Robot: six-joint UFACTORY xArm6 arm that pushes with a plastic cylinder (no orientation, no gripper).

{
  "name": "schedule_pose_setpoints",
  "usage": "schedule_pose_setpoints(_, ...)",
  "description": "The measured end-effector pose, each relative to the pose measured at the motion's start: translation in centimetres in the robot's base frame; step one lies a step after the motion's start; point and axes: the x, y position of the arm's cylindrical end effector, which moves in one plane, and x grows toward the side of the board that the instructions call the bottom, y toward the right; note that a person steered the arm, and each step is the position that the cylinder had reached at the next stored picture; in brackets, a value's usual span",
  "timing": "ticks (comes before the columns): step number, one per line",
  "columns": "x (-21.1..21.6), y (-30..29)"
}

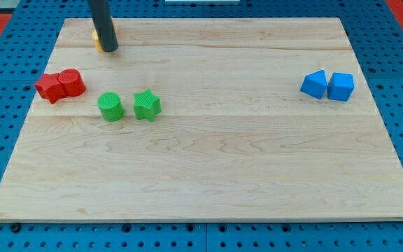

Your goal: Push the green circle into the green star

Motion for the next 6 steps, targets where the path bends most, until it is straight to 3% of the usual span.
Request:
schedule_pose_setpoints(2, -1.1, -0.1)
schedule_pose_setpoints(5, 8.0, 1.4)
schedule_pose_setpoints(6, 10.0, -1.4)
